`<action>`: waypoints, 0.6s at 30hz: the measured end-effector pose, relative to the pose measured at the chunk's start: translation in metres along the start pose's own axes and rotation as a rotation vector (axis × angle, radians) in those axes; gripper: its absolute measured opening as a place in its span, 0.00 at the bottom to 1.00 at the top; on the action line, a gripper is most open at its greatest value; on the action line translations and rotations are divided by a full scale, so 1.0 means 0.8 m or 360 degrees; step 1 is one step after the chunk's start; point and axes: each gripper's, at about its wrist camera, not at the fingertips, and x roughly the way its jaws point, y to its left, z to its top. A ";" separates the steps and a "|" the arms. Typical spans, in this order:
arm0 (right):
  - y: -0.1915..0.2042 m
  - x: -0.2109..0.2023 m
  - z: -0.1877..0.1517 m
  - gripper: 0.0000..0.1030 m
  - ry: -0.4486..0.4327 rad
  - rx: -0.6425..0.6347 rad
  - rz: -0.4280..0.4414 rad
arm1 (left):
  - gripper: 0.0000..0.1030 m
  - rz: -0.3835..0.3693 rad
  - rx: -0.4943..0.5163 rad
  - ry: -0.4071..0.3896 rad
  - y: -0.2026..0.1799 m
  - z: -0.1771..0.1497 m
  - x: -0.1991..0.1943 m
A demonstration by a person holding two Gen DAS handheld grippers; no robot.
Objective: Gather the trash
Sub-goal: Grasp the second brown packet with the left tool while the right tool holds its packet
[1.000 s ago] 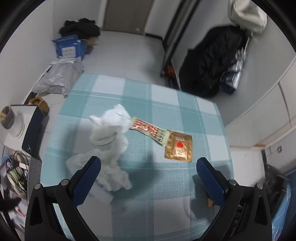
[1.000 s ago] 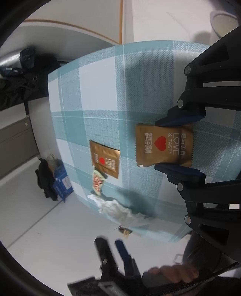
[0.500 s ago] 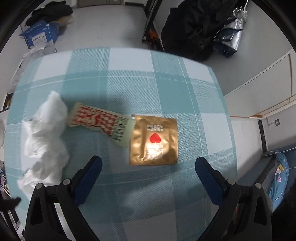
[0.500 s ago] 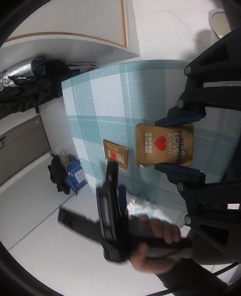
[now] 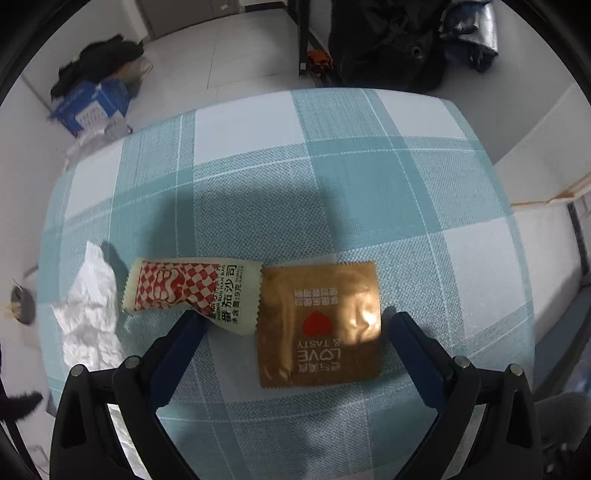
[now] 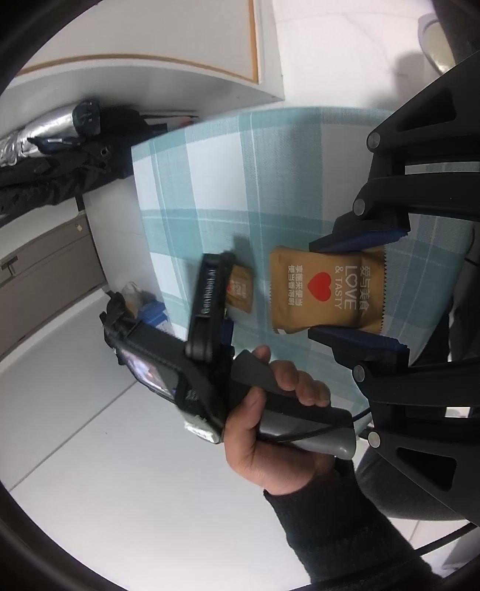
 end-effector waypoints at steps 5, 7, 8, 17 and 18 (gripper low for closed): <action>-0.012 -0.010 0.002 0.36 -0.0039 0.0067 0.0013 | 0.83 -0.0002 -0.0029 0.0026 0.003 0.007 -0.004; -0.012 -0.012 0.003 0.36 -0.0048 0.0072 0.0017 | 0.67 -0.0007 -0.0011 0.0024 -0.004 0.010 -0.008; -0.010 -0.013 0.004 0.36 -0.0052 0.0070 0.0018 | 0.62 -0.0010 -0.0002 0.0027 -0.007 0.009 -0.011; -0.005 -0.023 0.000 0.36 -0.0101 0.0056 0.0003 | 0.41 -0.0026 -0.0015 0.0026 -0.010 -0.017 -0.018; -0.007 -0.024 0.000 0.36 -0.0105 0.0063 -0.0001 | 0.41 -0.0024 -0.0018 0.0026 -0.007 -0.018 -0.018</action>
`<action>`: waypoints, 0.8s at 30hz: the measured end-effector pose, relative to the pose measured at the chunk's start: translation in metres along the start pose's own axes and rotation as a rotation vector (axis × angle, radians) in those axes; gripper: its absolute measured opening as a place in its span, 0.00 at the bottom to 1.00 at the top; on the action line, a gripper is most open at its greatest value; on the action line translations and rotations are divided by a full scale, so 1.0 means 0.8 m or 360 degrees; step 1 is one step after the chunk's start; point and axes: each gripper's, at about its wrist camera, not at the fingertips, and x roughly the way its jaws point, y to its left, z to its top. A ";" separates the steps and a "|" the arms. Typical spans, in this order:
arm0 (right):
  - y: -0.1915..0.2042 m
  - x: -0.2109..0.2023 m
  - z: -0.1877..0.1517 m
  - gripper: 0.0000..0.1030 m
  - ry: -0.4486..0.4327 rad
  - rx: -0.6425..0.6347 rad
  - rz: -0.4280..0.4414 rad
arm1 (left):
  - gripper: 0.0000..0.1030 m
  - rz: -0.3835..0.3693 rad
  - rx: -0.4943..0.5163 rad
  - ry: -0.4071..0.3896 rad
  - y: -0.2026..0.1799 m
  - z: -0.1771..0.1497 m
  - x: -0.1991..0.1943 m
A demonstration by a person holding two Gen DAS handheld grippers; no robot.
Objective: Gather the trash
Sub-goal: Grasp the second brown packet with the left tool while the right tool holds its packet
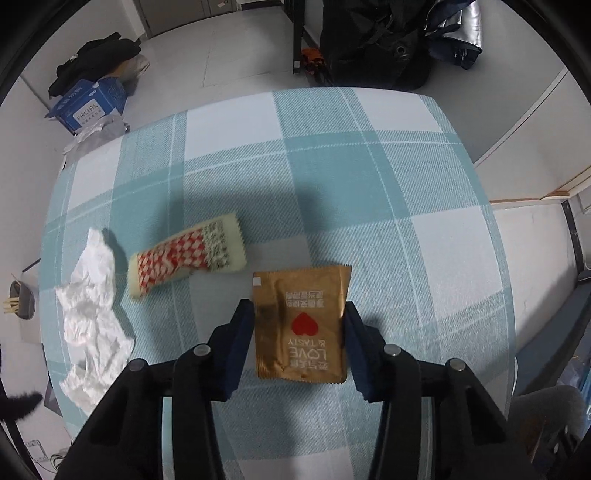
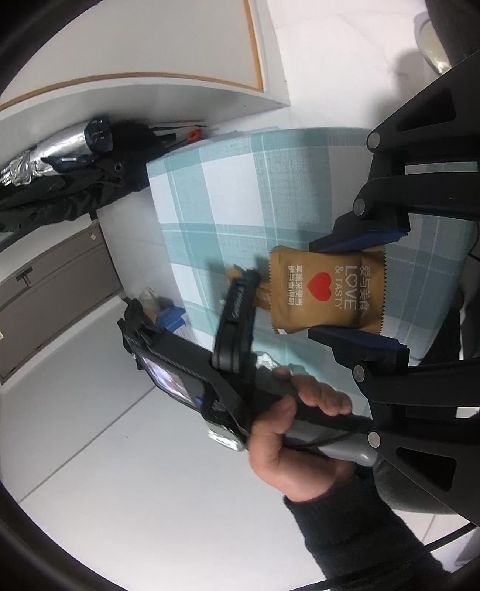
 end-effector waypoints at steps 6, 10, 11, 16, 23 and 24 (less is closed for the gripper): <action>-0.001 -0.002 0.001 0.36 -0.0010 0.0010 -0.0016 | 0.17 -0.0103 -0.0075 -0.0044 0.020 -0.008 -0.016; 0.005 0.000 -0.002 0.36 -0.0005 -0.0019 -0.0032 | 0.12 -0.0152 -0.0137 -0.0047 0.035 -0.017 -0.018; 0.006 0.001 -0.002 0.36 -0.0004 -0.0026 -0.0036 | 0.11 -0.0155 -0.0158 -0.0054 0.039 -0.019 -0.018; 0.010 0.006 -0.005 0.36 -0.0005 -0.0049 -0.0072 | 0.04 -0.0202 -0.0211 -0.0101 0.055 -0.028 -0.025; 0.016 0.018 -0.004 0.36 0.0018 -0.0055 -0.0113 | 0.02 -0.0132 -0.0224 -0.0169 0.066 -0.042 -0.036; 0.018 0.021 -0.005 0.36 0.0032 -0.0062 -0.0110 | 0.02 -0.0123 -0.0225 -0.0192 0.057 -0.050 -0.047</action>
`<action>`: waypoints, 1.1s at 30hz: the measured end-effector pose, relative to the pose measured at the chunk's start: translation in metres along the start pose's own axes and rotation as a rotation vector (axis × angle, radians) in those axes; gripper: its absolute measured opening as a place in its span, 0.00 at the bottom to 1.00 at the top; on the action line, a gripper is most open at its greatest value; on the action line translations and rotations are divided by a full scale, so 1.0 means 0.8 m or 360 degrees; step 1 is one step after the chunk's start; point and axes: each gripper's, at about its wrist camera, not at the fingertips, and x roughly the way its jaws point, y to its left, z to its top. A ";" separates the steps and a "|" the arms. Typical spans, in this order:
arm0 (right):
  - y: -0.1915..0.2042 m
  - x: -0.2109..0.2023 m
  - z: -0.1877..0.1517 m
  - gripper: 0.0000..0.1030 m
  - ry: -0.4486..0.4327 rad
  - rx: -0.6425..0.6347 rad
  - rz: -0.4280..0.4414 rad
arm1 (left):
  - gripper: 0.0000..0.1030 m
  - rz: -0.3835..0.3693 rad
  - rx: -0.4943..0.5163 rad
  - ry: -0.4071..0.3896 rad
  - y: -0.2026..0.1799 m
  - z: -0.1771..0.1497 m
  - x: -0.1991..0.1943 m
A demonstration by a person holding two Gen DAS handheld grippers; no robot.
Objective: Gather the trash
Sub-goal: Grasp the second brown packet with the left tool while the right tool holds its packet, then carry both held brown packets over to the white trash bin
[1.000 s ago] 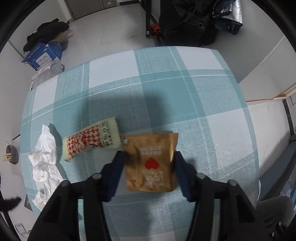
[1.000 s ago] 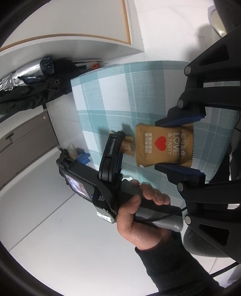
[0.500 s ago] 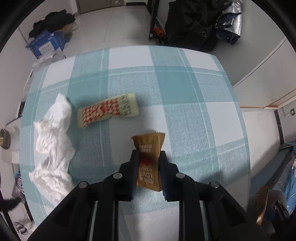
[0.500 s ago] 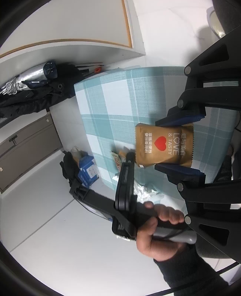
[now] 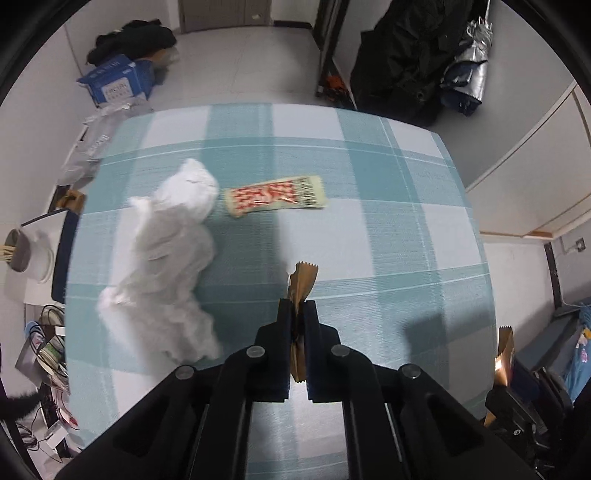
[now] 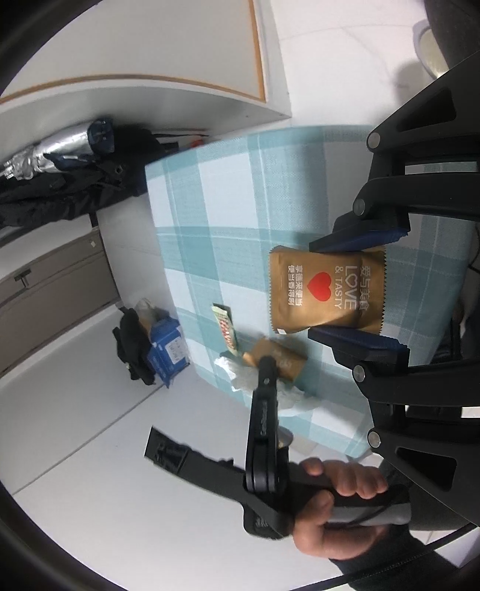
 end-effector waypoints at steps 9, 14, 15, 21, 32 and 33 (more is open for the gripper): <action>0.024 0.002 0.004 0.36 -0.0012 -0.0069 0.0011 | 0.02 -0.0111 0.0009 -0.0196 0.007 -0.018 -0.046; 0.039 -0.010 0.017 0.36 -0.0067 -0.0078 0.0007 | 0.02 -0.0171 0.0049 -0.0280 0.010 -0.026 -0.077; 0.043 -0.016 0.021 0.36 -0.0084 -0.0087 0.0002 | 0.02 -0.0198 0.0043 -0.0294 0.011 -0.026 -0.085; 0.062 -0.062 0.042 0.36 -0.0195 -0.0119 -0.0019 | 0.02 -0.0319 0.0034 -0.0445 0.008 -0.021 -0.137; 0.082 -0.199 0.095 0.36 -0.0510 -0.0187 -0.0093 | 0.02 -0.0639 0.0076 -0.0755 -0.052 -0.012 -0.237; 0.079 -0.215 0.098 0.36 -0.0544 -0.0186 -0.0103 | 0.02 -0.0653 0.0106 -0.0764 -0.061 -0.011 -0.242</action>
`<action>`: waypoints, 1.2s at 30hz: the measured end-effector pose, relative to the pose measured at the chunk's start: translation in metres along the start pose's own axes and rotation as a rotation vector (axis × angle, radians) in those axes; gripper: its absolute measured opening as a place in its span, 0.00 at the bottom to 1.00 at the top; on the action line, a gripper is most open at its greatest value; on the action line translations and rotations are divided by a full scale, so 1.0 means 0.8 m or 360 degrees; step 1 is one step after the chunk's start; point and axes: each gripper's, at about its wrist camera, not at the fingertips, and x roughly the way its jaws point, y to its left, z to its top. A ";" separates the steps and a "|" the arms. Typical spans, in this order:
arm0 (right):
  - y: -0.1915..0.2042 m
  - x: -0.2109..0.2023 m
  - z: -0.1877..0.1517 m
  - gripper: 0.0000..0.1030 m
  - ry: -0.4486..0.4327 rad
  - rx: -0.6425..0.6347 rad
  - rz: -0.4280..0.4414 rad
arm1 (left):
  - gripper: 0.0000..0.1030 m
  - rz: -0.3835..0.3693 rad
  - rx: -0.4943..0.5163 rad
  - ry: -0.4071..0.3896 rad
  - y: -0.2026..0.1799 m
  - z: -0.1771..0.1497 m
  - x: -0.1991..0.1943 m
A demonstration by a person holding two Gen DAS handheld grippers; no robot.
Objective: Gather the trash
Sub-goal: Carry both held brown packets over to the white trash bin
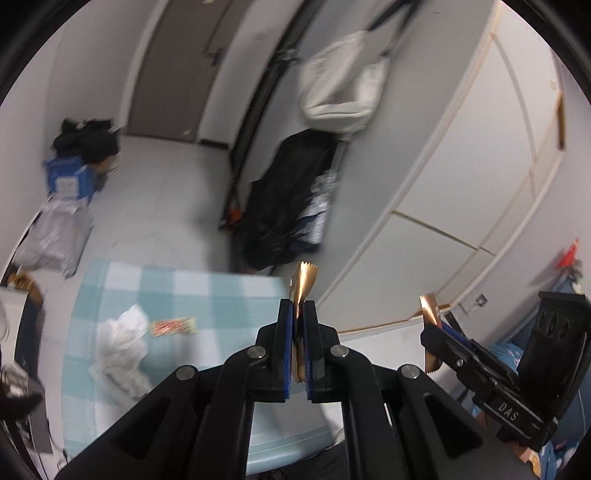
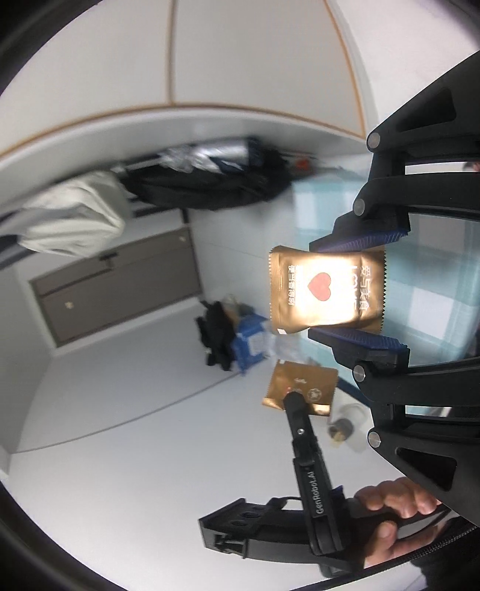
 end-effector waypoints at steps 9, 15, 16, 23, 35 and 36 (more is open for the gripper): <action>-0.054 -0.099 0.014 0.36 -0.0145 0.0023 -0.0208 | 0.02 -0.0240 0.0218 0.0087 -0.102 0.009 0.032; -0.112 -0.139 -0.023 0.36 -0.0115 0.0091 -0.0398 | 0.02 -0.0302 0.0397 0.0261 -0.163 -0.015 0.083; -0.124 -0.144 -0.033 0.36 -0.0100 0.0108 -0.0441 | 0.02 -0.0313 0.0423 0.0293 -0.172 -0.019 0.090; -0.210 -0.171 -0.106 0.36 0.0028 0.0336 -0.0644 | 0.02 -0.0466 0.0574 0.0657 -0.221 -0.076 0.171; -0.288 -0.158 -0.228 0.36 0.0434 0.0351 -0.0778 | 0.02 -0.0444 0.0740 0.1357 -0.248 -0.180 0.305; -0.290 -0.153 -0.235 0.36 0.0468 0.0347 -0.0769 | 0.02 -0.0438 0.0756 0.1418 -0.251 -0.192 0.314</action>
